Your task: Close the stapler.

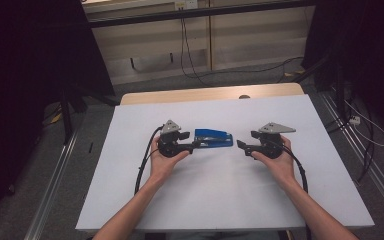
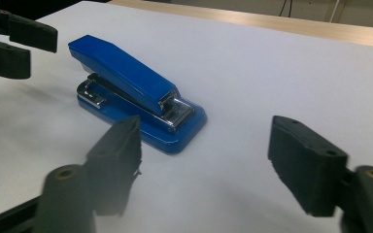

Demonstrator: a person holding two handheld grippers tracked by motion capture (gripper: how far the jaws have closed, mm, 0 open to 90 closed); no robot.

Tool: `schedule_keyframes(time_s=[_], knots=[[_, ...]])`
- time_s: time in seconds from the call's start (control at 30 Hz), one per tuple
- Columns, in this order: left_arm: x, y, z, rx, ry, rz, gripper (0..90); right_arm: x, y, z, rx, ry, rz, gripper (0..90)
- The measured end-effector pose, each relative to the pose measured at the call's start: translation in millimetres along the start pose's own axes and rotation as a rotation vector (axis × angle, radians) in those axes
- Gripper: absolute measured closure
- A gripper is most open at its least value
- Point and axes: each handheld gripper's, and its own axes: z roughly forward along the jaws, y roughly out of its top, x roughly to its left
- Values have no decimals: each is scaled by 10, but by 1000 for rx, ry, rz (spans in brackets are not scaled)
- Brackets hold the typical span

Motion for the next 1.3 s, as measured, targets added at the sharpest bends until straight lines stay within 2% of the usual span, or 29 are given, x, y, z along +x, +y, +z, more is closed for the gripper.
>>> schedule_keyframes(time_s=[0.07,0.17,0.23,0.3,0.4,0.5,0.63,0.7,0.8,0.87,0.9,1.07,1.13,1.3], knots=[[-9,1,-12,-8,10,2,278,0,-2,-1,-2,-9,15,191],[-27,-9,-14,2,33,31,157,7,7,-12,-11,-19,12,138],[-24,-25,-20,11,19,23,101,20,18,-28,-21,-28,11,88],[-37,-39,-32,1,11,2,82,35,30,-53,-33,-27,12,65],[-72,-39,-73,-2,-4,-6,63,67,46,-101,-58,-30,0,43],[-153,-42,-135,-20,-30,7,60,98,41,-140,-92,-23,-25,19],[-208,-51,-203,-40,-49,23,51,121,27,-157,-94,-38,-24,32],[-223,-63,-245,-33,-27,43,51,128,23,-171,-98,-40,-23,33],[-241,-104,-309,-55,14,58,53,141,30,-199,-87,-47,-15,36],[-241,-136,-362,-50,46,74,51,150,34,-221,-90,-49,-9,38],[-230,-152,-393,-48,49,76,50,154,37,-233,-93,-50,-10,37],[-166,-218,-562,-67,74,20,48,185,39,-295,-113,-75,-19,37],[-141,-238,-627,-78,85,7,45,216,37,-328,-133,-78,5,39],[-113,-276,-759,-99,145,10,44,298,16,-398,-141,-80,-20,35]])
